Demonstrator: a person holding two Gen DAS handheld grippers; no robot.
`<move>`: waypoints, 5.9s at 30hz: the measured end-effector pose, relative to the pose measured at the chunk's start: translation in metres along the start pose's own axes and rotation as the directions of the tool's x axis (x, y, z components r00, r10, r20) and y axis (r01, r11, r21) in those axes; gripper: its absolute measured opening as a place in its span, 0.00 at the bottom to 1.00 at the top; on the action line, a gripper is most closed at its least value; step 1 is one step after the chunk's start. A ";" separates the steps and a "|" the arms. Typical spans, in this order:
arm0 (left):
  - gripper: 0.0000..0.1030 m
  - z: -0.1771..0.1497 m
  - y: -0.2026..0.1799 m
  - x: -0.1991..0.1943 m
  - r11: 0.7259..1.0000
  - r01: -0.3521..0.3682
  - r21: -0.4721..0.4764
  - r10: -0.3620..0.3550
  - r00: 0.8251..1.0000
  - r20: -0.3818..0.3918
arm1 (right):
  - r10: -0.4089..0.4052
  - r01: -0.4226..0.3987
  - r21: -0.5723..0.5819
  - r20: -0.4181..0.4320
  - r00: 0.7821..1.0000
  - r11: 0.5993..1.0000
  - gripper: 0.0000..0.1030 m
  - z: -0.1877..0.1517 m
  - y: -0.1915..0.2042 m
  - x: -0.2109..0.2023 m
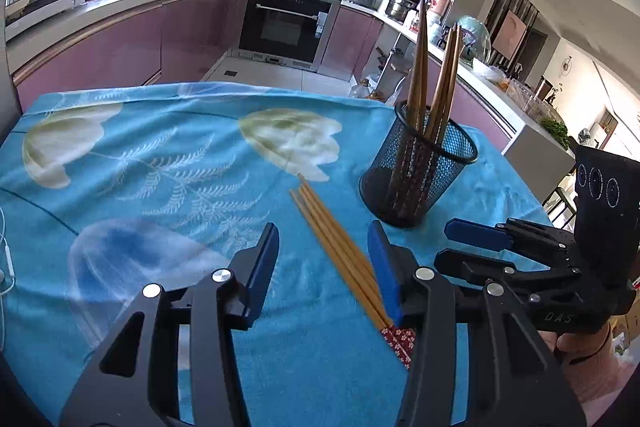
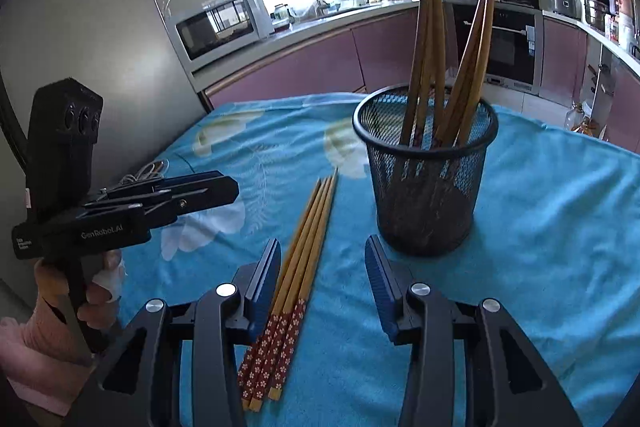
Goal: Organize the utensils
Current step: 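Withdraw both tools from the cup back to the chopstick row, then grasp one chopstick with the right tool while the left tool grasps another, then lift both held chopsticks upright and carry them over the mesh cup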
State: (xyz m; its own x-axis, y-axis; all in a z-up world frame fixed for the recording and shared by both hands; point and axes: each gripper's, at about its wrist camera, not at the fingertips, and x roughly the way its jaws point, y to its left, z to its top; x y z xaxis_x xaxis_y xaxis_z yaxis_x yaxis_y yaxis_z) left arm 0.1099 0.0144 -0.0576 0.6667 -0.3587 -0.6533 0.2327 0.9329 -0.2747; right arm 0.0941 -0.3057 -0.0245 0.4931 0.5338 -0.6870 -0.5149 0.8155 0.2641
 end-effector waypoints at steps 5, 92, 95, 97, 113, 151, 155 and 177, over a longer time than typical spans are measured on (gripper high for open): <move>0.46 -0.012 -0.002 0.011 1.000 -0.004 0.003 0.004 0.999 -0.041 | -0.014 0.014 0.000 -0.044 0.999 1.000 0.40 -0.011 0.006 0.012; 0.16 -0.013 -0.012 0.067 0.987 -0.094 0.134 0.116 0.979 -0.169 | -0.137 0.125 -0.101 -0.126 0.982 0.987 0.10 0.019 0.016 0.073; 0.15 -0.013 -0.012 0.067 0.988 -0.105 0.117 0.124 0.979 -0.164 | -0.124 0.115 -0.077 -0.124 0.985 0.990 0.06 0.018 0.013 0.071; 0.11 -0.014 -0.011 0.066 0.989 -0.109 0.103 0.125 0.979 -0.161 | -0.119 0.111 -0.067 -0.121 0.986 0.992 0.05 0.017 0.012 0.068; 0.08 -0.024 -0.017 0.039 0.995 -0.045 0.086 0.057 0.988 -0.143 | -0.044 0.042 -0.028 -0.082 0.996 0.999 0.05 0.005 0.009 0.037; 0.07 -0.009 -0.030 0.017 0.995 0.041 0.094 -0.031 0.994 -0.107 | -0.014 0.015 -0.046 0.019 1.000 0.999 0.06 0.011 0.013 -0.008; 0.07 0.001 -0.036 0.000 0.992 0.090 0.091 -0.084 0.994 -0.074 | -0.017 0.019 -0.036 0.069 0.997 0.999 0.06 0.015 0.010 -0.027; 0.07 0.039 -0.043 -0.066 0.971 0.222 0.085 -0.228 0.970 0.080 | -0.040 0.047 -0.021 0.251 0.967 0.999 0.06 0.051 -0.010 -0.085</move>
State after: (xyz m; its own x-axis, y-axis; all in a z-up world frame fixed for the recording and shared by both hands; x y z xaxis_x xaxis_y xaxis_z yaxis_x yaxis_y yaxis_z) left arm 0.0831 -0.0005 0.0249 0.6505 -0.5585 -0.5148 0.4340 0.8295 -0.3516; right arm 0.0935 -0.3477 0.0658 0.6735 0.5396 -0.5052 -0.5061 0.8348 0.2169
